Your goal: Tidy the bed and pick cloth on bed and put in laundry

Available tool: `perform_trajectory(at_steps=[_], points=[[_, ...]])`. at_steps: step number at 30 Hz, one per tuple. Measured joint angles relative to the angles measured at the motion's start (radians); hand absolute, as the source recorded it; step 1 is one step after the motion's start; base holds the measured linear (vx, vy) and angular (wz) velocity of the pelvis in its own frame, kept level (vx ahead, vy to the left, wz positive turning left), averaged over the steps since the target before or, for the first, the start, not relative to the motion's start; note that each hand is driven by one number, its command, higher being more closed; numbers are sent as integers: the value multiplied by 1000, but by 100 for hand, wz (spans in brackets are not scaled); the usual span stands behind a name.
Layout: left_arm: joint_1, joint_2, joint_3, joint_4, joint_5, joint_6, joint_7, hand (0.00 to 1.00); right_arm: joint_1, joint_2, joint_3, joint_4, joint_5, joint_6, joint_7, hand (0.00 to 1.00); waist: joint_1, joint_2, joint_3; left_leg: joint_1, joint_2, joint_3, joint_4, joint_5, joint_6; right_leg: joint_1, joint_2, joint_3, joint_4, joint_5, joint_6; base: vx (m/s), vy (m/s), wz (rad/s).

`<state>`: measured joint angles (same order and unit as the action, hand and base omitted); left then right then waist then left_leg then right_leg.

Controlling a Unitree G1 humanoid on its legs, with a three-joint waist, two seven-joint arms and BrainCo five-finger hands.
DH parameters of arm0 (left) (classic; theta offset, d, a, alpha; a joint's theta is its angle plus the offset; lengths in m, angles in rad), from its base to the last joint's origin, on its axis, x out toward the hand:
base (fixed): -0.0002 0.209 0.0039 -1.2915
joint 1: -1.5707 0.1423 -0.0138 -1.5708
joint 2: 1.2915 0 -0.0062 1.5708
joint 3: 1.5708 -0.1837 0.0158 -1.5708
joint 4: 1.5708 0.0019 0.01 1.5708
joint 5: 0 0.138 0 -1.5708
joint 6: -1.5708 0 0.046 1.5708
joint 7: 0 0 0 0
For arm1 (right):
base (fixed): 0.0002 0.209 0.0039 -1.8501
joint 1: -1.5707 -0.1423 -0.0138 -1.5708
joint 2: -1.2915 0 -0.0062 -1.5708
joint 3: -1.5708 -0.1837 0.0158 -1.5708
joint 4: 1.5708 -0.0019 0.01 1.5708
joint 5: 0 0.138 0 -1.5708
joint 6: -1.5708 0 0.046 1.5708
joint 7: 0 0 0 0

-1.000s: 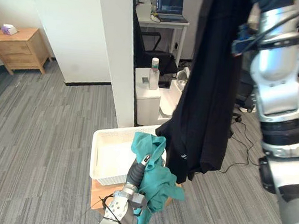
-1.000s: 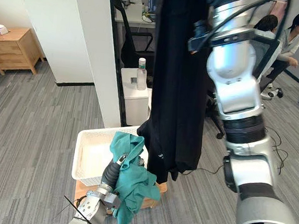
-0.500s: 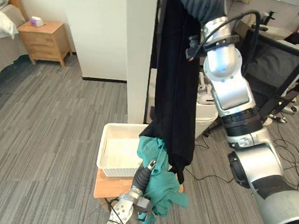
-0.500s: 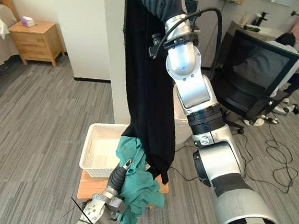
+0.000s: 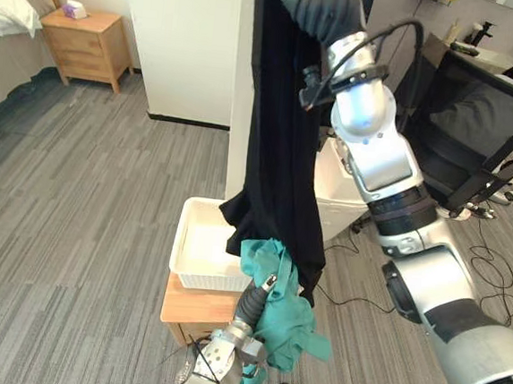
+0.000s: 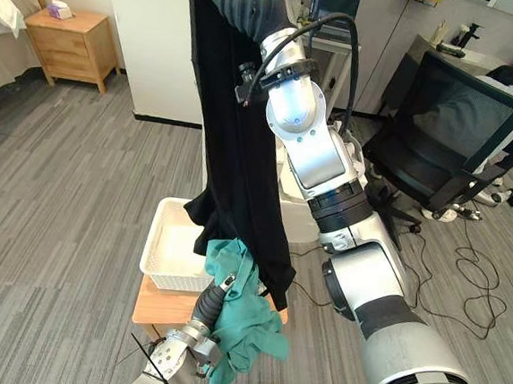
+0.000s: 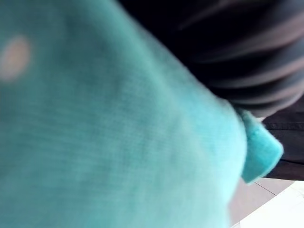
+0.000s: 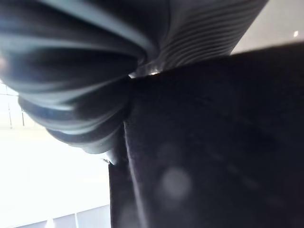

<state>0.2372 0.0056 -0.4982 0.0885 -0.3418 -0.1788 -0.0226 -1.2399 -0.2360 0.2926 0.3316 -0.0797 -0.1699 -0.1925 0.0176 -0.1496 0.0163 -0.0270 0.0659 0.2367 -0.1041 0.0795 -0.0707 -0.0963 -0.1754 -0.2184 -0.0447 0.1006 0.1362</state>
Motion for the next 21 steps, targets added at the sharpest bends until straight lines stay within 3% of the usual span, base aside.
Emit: perform_trajectory(at_steps=[4, 8, 13, 16, 19, 21], points=[[-12, 1, 10, 0, -2, -2, 1, 100, -84, -21, 11, 5, 2, -1, -2, 100, 5, -19, 29, -30, 3, -33, 1, 6, 2, -1, 2, -30, -17, 21, -11, 51, -14, 26], [-61, 26, 39, 0, -3, -6, 2, 100, -204, -161, 80, 49, 9, -9, -5, 100, 20, -38, 89, -93, 5, -72, 6, 26, 8, -33, 6, -70, -33, 40, -22, 39, -6, 27], [-63, 34, 63, -1, -3, -25, 2, 100, -214, -209, 87, 128, 8, -2, -9, 100, 30, -26, 155, -154, 2, -91, 8, 36, 15, -83, 4, -80, -35, 68, -18, 21, 33, 13], [-71, 40, 79, -1, -2, -26, 1, 100, -258, -231, 109, 202, 7, 8, -7, 100, 30, -4, 218, -210, -1, -93, 8, 50, 21, -131, 3, -79, -51, 103, -17, -16, 47, 3], [-87, 41, 78, -1, -1, -28, 1, 100, -267, -252, 108, 282, 7, 22, -5, 100, 43, 35, 266, -261, -7, -99, 9, 64, 28, -179, -3, -81, -52, 115, -18, -22, 45, 5], [-103, 39, 75, -4, 0, -38, 1, 100, -267, -258, 105, 343, 7, 27, -4, 100, 49, 81, 310, -278, -9, -104, 9, 68, 32, -192, -4, -85, -52, 126, -18, -8, 42, 5]])
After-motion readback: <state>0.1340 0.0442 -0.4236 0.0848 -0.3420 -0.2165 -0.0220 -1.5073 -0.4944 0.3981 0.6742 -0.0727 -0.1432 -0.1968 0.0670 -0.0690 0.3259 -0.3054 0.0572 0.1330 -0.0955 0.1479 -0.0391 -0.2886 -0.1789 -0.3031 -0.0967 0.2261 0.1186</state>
